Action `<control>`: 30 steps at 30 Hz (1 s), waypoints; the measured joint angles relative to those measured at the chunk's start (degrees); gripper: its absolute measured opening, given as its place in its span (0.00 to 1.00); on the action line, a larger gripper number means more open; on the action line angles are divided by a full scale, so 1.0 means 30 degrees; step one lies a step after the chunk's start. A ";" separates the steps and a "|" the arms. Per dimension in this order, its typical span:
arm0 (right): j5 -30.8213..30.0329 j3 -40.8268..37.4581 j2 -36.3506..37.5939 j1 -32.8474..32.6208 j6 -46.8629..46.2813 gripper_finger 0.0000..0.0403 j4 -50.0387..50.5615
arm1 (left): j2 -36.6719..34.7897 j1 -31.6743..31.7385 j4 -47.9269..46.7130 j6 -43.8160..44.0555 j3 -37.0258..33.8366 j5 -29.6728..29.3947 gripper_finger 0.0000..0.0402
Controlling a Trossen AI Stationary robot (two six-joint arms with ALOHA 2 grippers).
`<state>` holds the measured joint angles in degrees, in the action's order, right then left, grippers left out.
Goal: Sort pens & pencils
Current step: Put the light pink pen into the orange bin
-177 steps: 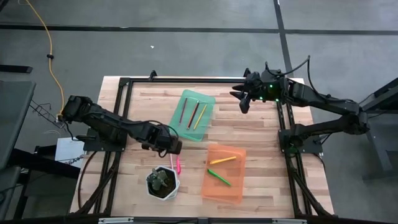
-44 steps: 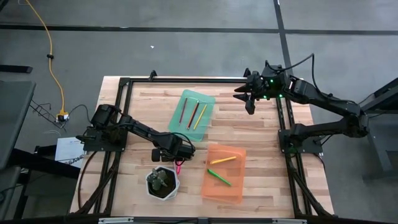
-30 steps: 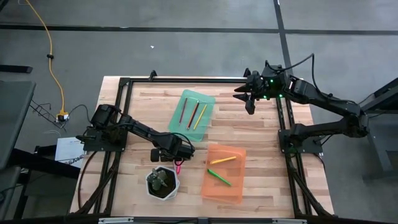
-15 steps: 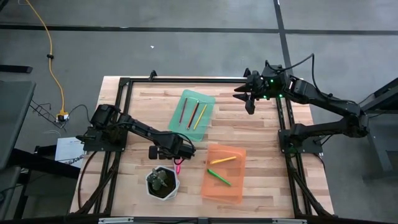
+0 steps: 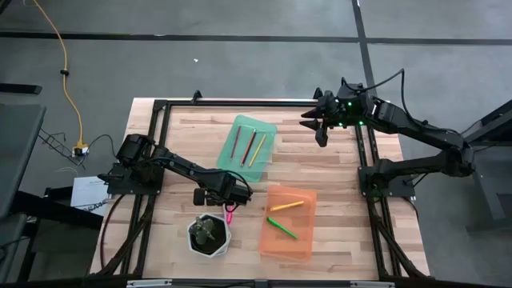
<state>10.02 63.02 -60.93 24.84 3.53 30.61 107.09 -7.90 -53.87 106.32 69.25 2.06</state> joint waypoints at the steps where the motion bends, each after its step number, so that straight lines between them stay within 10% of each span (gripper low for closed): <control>1: 0.0000 0.0007 -0.0007 -0.0007 0.0000 0.29 0.0007 | 0.0000 0.0000 0.0000 -0.0005 0.0000 0.0010 0.34; 30: 0.0000 0.0007 -0.0007 0.0000 0.0124 0.29 0.0007 | 0.0015 0.0270 0.0807 -0.0510 -0.0350 0.0097 0.34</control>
<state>10.02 63.05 -60.95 24.84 3.90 30.63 107.13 -7.09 -51.44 104.79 68.20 2.35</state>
